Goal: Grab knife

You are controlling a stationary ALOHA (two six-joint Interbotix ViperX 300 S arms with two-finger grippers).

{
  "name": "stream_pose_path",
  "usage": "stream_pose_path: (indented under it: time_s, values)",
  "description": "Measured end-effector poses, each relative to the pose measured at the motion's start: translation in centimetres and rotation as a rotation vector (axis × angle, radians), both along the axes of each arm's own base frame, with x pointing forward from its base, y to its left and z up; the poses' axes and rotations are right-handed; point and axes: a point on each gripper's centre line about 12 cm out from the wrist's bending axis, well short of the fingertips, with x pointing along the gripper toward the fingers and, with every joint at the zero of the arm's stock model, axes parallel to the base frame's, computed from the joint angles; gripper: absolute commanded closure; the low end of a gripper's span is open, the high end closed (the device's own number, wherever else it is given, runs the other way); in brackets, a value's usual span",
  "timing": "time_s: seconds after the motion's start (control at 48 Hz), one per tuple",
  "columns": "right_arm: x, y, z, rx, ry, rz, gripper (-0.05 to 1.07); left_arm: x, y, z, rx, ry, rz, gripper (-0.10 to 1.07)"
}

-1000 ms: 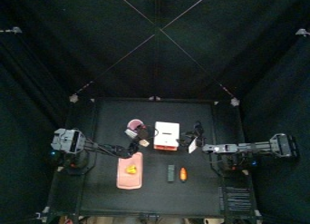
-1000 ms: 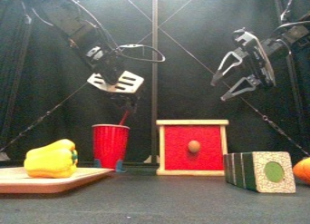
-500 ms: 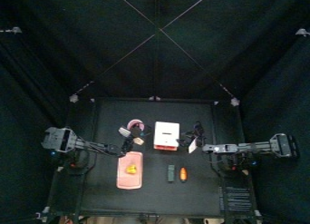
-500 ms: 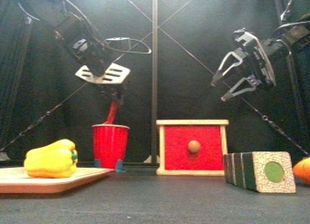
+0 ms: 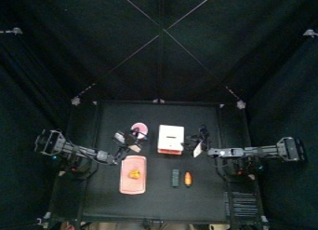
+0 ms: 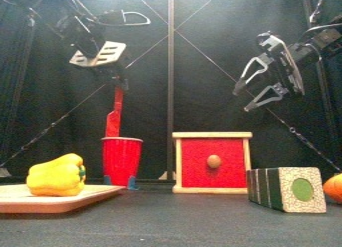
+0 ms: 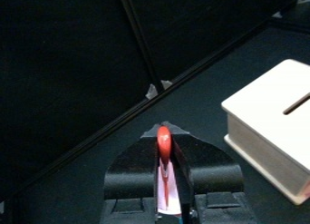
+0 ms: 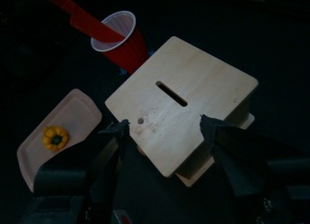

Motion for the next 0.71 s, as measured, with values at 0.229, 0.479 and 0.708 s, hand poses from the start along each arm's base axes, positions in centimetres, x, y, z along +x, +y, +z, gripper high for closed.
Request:
stream_pose_path:
  time_s: [0.229, 0.479, 0.708]
  values:
    - [0.0, 0.0, -0.1, 0.001, 0.001, -0.002, 0.07, -1.6, -1.1, 1.4, 0.022, -0.094, -0.064, 0.52]
    - [0.0, 0.0, 0.0, 0.000, -0.002, -0.002, 0.07, -2.7, -1.8, 2.1, 0.035, -0.136, -0.110, 0.52]
    - [-0.2, -0.1, -0.3, 0.000, 0.007, -0.005, 0.07, -3.8, -4.0, 3.6, 0.055, -0.191, -0.224, 0.52]
